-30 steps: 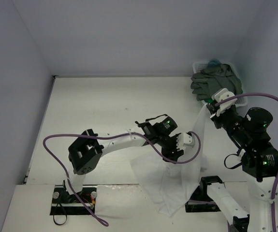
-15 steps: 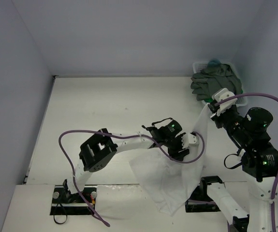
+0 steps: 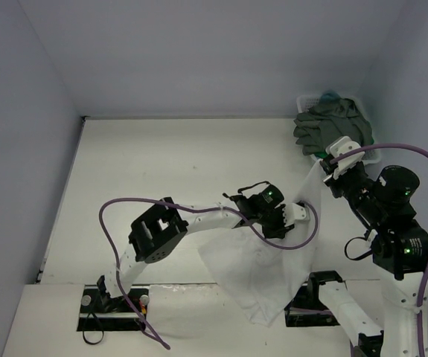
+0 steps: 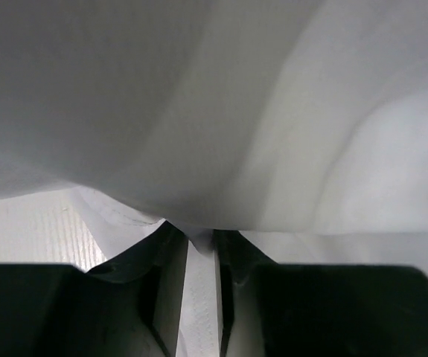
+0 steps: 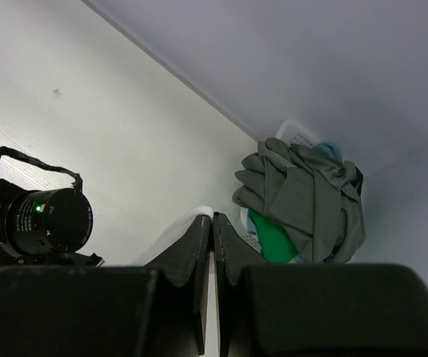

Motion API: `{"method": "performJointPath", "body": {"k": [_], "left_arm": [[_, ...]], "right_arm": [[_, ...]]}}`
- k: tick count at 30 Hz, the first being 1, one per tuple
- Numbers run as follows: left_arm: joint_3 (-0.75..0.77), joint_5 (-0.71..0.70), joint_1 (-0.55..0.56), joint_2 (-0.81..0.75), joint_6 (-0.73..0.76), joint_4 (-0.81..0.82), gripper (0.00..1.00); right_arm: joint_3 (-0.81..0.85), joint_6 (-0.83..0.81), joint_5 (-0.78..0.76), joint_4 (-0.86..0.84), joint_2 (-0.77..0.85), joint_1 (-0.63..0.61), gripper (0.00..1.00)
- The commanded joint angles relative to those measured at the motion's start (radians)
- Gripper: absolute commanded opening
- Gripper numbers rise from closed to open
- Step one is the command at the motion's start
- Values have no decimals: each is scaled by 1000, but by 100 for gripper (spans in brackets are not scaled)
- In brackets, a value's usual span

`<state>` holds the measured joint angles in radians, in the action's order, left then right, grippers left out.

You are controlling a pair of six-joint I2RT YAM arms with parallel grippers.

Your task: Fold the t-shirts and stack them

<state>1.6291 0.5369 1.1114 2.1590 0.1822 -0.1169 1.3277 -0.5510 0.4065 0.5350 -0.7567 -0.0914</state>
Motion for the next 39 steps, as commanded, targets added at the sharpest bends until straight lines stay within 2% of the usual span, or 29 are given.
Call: {"method": "performJointPath", "body": {"k": [1, 5, 8, 12, 17, 22, 31, 39], "left_arm": [[35, -37, -2, -91, 42, 10, 15], [-14, -119, -8, -171, 118, -26, 4], [-35, -199, -21, -241, 180, -76, 0], [-34, -271, -76, -358, 243, -173, 0], [-29, -287, -221, -493, 275, -282, 0], [-58, -314, -309, -637, 339, -375, 0], [-132, -362, -430, -876, 387, -431, 0], [-37, -463, -496, -1047, 482, -463, 0]], "right_arm": [[-10, -7, -9, -79, 2, 4, 0], [-25, -7, -3, -81, 3, 2, 0], [-38, -9, -2, -84, 0, 2, 0], [-51, -13, 3, -87, -9, 2, 0], [-55, -15, 5, -98, -27, 4, 0], [-42, -6, -3, -107, -41, 4, 0], [-4, 36, 64, -98, -47, 4, 0], [4, 89, 170, -89, -15, 5, 0]]}}
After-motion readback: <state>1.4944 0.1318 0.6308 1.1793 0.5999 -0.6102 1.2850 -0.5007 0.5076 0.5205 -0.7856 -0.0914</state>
